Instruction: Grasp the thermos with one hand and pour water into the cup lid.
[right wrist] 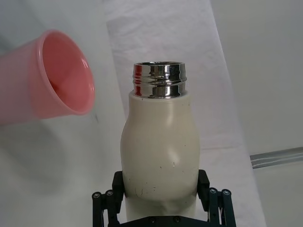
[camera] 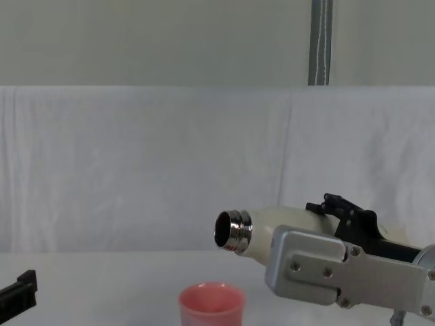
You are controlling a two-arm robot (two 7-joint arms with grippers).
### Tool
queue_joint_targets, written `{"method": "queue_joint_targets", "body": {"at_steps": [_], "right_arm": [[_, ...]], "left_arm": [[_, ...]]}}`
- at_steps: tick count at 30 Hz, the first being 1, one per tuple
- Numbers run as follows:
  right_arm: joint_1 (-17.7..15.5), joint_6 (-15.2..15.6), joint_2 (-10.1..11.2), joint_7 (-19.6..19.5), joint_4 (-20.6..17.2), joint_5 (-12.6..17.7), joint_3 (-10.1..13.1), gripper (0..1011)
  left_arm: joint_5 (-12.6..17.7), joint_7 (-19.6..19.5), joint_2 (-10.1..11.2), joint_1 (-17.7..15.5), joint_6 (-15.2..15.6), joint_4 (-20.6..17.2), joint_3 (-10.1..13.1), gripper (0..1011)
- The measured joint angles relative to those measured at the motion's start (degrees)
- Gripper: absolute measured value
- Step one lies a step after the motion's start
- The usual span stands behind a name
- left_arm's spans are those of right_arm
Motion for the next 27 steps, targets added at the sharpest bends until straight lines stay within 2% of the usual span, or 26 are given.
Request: {"method": "queue_joint_targets", "body": {"at_steps": [21, 27], "right_arm": [[0.75, 0.44, 0.03, 0.11, 1.37, -1.62, -1.73, 948], [0.92, 1.16, 0.47, 0.2, 1.27, -2.96, -2.33, 948]], "left_arm": [[0.0, 0.0, 0.0, 0.0, 0.0, 0.0, 0.0, 1001], [0.0, 0.0, 0.0, 0.0, 0.0, 0.0, 0.0, 1001]]}}
